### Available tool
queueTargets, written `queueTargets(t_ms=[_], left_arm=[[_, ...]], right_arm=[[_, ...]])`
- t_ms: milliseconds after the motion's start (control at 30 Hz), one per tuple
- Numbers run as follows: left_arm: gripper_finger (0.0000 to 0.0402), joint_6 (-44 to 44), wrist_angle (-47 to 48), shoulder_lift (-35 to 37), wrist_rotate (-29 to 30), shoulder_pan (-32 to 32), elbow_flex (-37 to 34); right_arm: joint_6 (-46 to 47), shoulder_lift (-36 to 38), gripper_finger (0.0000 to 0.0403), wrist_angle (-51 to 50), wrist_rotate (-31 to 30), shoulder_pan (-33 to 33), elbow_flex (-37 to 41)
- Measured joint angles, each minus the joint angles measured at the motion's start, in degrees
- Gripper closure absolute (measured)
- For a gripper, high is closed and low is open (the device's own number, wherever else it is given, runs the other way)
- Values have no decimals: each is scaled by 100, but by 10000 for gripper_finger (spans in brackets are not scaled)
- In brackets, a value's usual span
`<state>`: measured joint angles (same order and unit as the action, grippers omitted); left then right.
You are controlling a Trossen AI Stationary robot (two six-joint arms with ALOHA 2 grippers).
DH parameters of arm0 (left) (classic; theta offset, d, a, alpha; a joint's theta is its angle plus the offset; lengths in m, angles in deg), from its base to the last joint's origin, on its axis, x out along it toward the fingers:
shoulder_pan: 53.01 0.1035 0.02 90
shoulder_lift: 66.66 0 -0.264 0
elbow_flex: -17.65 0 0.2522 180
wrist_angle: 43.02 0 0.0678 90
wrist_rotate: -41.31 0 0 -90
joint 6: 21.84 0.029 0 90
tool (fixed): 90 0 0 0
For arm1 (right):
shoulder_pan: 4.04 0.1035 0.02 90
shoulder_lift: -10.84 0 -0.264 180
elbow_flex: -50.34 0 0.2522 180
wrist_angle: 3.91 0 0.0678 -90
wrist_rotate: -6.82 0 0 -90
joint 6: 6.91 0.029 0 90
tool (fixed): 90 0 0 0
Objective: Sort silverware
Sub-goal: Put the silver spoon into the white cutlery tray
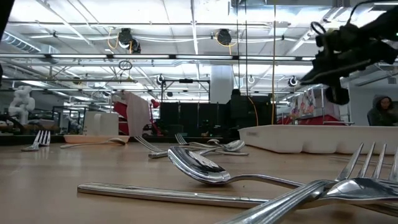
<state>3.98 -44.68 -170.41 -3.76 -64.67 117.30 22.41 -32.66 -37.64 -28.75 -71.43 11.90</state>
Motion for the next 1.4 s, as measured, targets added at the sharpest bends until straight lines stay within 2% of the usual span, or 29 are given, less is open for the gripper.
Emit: queueTargets(t_ms=[400,700,833,1267,1400], left_arm=[[311,-8,61,74,87,-11,-2],[311,-10,102,74,96,-11,-2],[311,-12,132,74,96,-11,-2],[311,-39,238,74,101,-11,-2],[311,-370,427,72,101,-11,-2]], right_arm=[[144,-379,403,1334,-298,-428,1189],[-264,-426,403,1082,-1336,-411,1243],[-359,-572,403,1099,-1424,-391,1243],[-632,-1062,403,1214,-2238,157,1225],[-742,-1130,403,1242,-2410,267,1221]])
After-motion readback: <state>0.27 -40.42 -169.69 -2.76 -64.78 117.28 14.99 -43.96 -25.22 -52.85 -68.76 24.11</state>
